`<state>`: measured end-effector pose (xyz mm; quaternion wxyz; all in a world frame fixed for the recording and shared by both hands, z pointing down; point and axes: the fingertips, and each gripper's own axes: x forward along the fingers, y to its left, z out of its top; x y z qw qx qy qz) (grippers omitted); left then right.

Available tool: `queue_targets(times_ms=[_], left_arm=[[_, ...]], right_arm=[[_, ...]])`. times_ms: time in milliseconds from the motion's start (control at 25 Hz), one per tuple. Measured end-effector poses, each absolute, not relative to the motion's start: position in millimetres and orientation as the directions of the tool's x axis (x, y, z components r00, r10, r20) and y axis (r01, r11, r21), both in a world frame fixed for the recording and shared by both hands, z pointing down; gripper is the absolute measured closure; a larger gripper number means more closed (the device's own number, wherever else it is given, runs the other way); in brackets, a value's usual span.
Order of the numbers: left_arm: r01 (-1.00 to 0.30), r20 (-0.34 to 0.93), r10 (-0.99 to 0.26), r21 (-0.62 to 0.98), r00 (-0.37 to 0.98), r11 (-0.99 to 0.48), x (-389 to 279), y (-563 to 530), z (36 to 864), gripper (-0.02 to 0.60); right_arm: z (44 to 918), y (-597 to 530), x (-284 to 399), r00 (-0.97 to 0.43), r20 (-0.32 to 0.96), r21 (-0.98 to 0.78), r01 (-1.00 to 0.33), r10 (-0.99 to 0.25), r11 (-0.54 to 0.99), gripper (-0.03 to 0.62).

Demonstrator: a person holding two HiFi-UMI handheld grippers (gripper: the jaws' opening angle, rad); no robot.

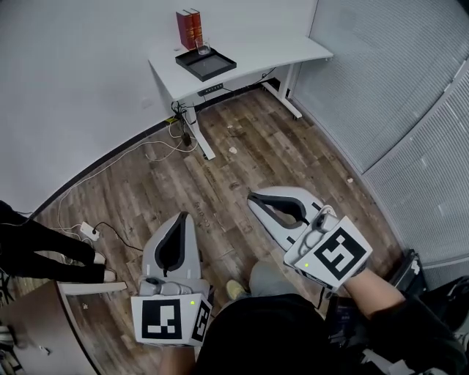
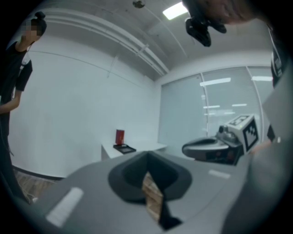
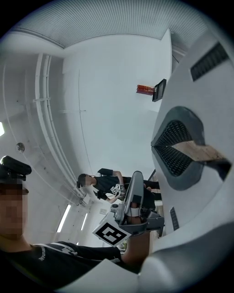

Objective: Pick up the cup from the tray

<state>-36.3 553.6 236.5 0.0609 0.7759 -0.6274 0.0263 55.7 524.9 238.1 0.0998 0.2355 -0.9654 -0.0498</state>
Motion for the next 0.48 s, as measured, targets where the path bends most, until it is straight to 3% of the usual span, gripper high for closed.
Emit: queue_targets(times_ms=[480], left_arm=[[-0.964,0.096,-0.961,0.086,0.258,-0.25,-42.0,550.2,233.4,0.581]], right_arm=[[238.9,527.3,51.9,-0.847,0.189,0.183,-0.467,-0.497,0.865,0.58]])
